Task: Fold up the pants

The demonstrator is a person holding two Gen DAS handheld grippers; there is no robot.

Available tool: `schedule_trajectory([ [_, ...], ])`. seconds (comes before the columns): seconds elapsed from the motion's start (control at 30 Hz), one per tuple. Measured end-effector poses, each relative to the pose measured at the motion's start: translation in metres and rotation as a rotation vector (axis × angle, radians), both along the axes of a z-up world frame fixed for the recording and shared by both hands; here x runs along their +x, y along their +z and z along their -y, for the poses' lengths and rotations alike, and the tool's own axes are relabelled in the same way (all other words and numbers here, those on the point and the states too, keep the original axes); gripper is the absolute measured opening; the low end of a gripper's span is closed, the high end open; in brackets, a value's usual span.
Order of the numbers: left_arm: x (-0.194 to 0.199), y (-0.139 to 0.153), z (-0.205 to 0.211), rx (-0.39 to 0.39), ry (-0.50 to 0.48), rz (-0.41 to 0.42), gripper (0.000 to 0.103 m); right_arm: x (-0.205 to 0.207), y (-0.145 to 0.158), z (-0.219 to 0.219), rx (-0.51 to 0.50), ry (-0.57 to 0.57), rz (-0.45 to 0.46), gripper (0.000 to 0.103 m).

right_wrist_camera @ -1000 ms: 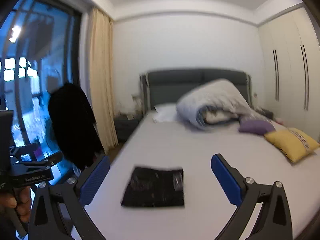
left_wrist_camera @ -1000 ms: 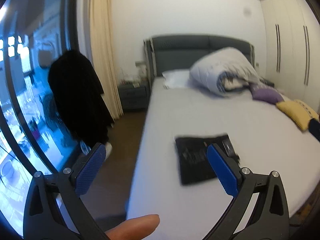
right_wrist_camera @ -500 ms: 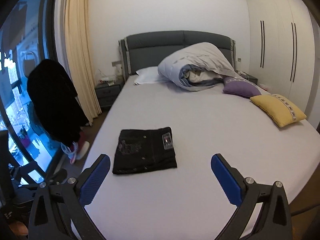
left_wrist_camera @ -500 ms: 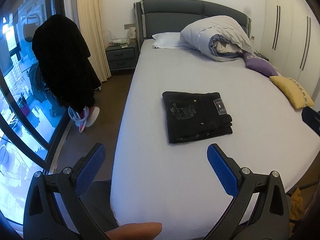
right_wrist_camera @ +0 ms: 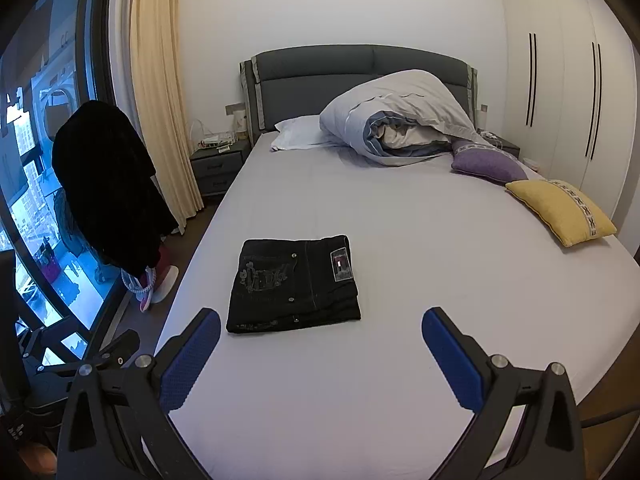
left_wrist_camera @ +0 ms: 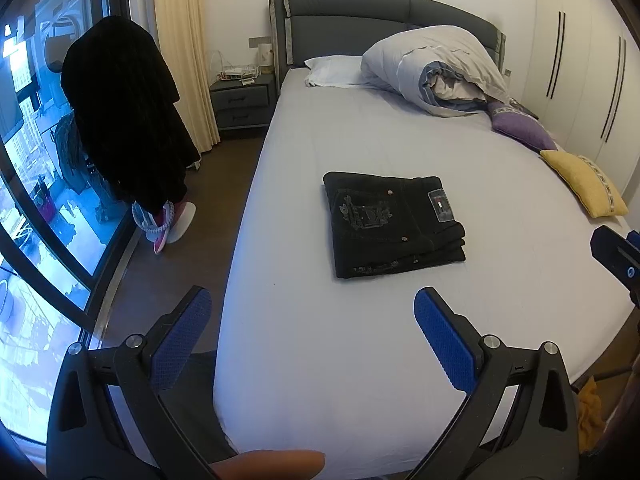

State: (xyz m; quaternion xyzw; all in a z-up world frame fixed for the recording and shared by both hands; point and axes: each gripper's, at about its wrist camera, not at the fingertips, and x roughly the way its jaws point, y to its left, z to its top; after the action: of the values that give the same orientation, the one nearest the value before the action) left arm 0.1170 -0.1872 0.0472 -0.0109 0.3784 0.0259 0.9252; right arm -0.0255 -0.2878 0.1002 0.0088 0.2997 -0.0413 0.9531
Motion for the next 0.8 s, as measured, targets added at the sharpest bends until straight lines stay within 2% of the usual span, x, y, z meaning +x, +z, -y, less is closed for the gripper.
schedule_trajectory([
  [0.8, 0.007, -0.012, 0.004, -0.012, 0.001, -0.015, 0.103, -0.001, -0.010, -0.003, -0.002, 0.005, -0.031, 0.103],
])
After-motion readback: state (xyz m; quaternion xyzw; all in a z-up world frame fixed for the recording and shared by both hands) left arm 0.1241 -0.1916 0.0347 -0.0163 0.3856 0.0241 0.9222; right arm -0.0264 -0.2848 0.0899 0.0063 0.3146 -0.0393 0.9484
